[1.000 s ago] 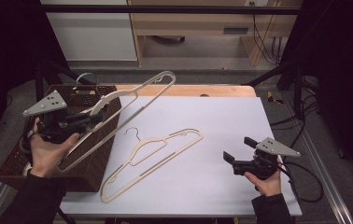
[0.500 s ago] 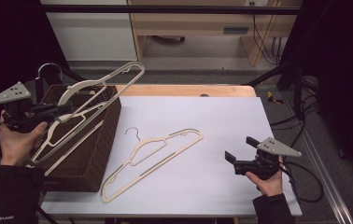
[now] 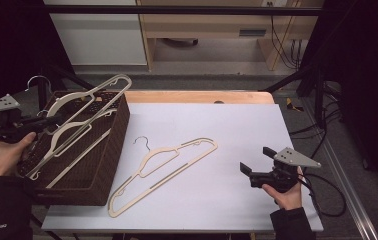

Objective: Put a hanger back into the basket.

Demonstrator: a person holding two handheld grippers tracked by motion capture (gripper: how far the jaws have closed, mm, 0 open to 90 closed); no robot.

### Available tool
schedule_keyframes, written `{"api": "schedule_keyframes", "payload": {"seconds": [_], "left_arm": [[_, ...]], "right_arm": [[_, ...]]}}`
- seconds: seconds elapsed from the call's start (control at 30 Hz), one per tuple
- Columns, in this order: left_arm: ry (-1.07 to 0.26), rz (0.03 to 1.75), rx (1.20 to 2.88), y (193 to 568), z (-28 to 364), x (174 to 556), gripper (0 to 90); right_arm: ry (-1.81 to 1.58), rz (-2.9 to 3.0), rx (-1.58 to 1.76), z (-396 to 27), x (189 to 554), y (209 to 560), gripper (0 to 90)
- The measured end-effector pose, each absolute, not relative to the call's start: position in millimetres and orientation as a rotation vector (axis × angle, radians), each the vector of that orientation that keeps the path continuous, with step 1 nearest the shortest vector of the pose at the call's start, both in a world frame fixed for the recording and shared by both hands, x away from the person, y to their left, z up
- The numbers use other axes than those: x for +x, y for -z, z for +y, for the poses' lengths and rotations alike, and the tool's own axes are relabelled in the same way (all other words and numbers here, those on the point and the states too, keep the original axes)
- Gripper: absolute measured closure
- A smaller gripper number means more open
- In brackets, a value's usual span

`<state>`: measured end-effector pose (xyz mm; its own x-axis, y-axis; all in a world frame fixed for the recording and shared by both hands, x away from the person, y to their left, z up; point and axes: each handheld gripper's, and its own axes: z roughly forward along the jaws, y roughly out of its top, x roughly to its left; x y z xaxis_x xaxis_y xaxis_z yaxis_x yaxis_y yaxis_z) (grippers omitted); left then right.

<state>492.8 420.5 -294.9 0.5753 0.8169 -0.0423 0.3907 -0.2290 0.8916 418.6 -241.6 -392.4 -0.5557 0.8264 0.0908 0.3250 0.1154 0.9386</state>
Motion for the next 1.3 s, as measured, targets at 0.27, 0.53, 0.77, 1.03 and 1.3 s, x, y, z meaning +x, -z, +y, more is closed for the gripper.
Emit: {"api": "schedule_keyframes", "payload": {"seconds": [0.27,0.53,0.77,1.03,1.3], "left_arm": [[-0.545,1.030,1.874,309.0,432.8,494.8,84.7],[-0.521,1.086,1.888,322.6,450.0,491.2,84.8],[-0.439,1.142,1.920,345.2,443.8,496.4,84.2],[-0.371,1.235,1.906,373.5,438.5,501.8,82.8],[-0.425,1.382,1.929,376.0,438.1,502.9,77.0]], "right_arm": [[-1.439,1.944,1.118,-240.7,419.0,393.1,2.0],[-1.432,1.949,1.118,-239.5,420.2,395.1,2.1],[-1.432,1.954,1.118,-239.9,420.2,395.3,2.1],[-1.437,1.970,1.110,-238.0,421.1,396.5,2.2],[-1.448,1.960,1.111,-239.4,420.1,394.1,2.3]]}}
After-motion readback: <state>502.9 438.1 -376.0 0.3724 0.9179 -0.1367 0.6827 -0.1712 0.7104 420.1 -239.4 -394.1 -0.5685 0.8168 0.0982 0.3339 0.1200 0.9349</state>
